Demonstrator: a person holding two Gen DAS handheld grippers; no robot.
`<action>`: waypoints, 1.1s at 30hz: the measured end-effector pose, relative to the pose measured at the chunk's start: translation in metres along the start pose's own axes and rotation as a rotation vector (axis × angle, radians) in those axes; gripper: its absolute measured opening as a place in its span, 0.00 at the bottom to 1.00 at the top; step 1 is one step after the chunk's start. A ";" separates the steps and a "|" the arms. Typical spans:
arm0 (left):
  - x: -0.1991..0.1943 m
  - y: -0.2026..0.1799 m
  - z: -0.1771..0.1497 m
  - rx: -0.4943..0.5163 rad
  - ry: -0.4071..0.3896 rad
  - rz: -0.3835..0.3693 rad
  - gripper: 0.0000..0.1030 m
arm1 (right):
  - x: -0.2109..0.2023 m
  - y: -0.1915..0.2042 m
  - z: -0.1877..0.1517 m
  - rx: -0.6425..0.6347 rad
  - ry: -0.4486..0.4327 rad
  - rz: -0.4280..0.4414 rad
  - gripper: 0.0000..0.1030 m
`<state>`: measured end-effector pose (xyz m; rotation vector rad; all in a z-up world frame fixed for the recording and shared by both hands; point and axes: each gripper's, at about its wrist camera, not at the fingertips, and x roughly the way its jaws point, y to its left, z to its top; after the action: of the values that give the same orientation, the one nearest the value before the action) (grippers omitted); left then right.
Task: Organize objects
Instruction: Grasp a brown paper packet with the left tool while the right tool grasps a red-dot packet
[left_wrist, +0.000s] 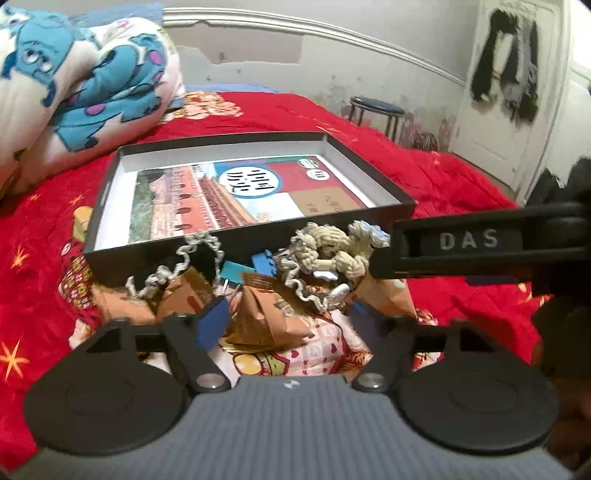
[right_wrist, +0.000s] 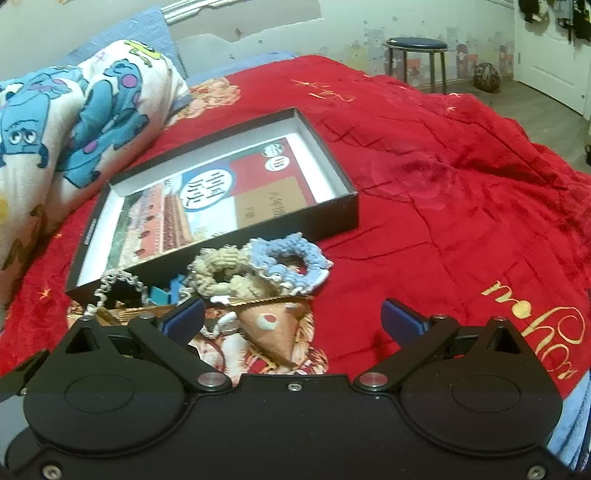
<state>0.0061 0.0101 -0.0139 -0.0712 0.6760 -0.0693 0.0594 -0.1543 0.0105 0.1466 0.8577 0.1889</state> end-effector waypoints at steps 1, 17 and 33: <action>0.001 -0.003 0.000 0.027 -0.006 0.012 0.68 | 0.001 0.000 0.000 -0.001 0.004 -0.002 0.94; 0.020 -0.003 -0.005 0.068 0.069 0.114 0.51 | 0.026 0.009 -0.004 0.024 0.072 0.115 0.69; 0.023 -0.009 -0.009 0.086 0.068 0.132 0.51 | 0.039 0.006 -0.008 0.078 0.082 0.113 0.59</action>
<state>0.0179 -0.0016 -0.0343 0.0589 0.7434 0.0262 0.0771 -0.1396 -0.0220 0.2621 0.9397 0.2684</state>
